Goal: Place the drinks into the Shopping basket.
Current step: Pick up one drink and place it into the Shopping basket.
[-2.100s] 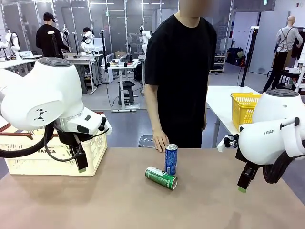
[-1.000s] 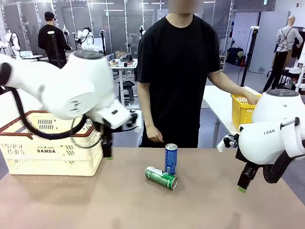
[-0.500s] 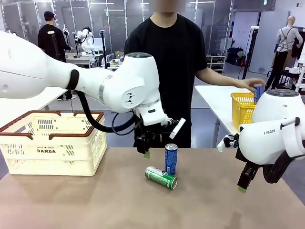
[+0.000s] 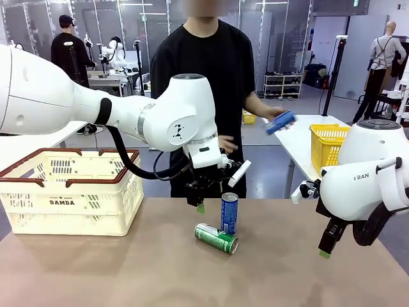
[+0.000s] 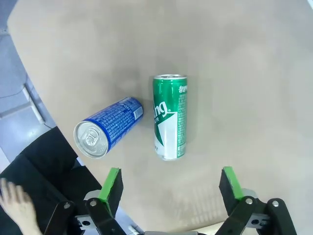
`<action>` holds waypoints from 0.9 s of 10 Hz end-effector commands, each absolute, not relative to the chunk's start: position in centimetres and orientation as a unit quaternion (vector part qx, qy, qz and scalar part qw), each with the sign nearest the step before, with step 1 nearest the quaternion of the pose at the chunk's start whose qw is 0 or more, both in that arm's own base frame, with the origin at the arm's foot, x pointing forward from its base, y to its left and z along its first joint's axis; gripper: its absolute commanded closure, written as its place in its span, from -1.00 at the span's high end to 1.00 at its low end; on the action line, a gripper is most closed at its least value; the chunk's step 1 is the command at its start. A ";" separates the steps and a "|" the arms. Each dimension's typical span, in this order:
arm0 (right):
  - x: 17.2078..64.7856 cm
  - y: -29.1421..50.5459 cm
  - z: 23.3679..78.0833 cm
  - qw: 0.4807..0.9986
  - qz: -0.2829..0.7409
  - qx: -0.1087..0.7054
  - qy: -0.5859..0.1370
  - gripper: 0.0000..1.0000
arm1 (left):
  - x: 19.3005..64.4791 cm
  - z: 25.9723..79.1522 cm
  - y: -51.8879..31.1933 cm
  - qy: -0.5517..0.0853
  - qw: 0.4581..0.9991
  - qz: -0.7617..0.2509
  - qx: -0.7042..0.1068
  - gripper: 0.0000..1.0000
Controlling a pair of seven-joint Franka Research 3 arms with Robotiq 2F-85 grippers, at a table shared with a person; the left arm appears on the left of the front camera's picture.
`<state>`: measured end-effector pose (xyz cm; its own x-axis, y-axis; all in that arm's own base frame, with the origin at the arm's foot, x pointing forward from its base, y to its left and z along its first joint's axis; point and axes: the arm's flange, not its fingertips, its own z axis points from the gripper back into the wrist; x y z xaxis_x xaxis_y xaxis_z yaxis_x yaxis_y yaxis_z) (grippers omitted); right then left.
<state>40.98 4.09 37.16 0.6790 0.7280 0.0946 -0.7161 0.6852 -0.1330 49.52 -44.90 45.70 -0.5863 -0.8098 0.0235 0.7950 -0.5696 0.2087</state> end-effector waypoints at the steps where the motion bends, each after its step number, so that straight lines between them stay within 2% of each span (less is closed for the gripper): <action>1: 40.9 4.0 37.2 0.916 0.394 -0.044 -0.069 0.92 | 49.1 45.6 -44.9 -0.091 0.463 -0.880 0.045 1.00; 5: 40.9 4.0 37.2 0.916 0.394 -0.044 -0.069 0.92 | 50.0 42.4 -45.4 -0.077 0.403 -0.912 0.007 1.00; 7: 40.9 4.0 37.2 0.916 0.394 -0.044 -0.069 0.92 | 49.5 40.7 -45.6 -0.066 0.393 -0.917 0.002 1.00; 9: 40.9 4.0 37.2 0.916 0.394 -0.044 -0.069 0.92 | 49.3 38.5 -45.8 -0.049 0.414 -0.909 0.001 1.00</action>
<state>40.97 4.09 37.17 0.6790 0.7280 0.0947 -0.7161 0.6852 -0.1330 49.60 -45.97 38.77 -0.6687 -0.7424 0.0400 0.7418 -0.6626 0.1030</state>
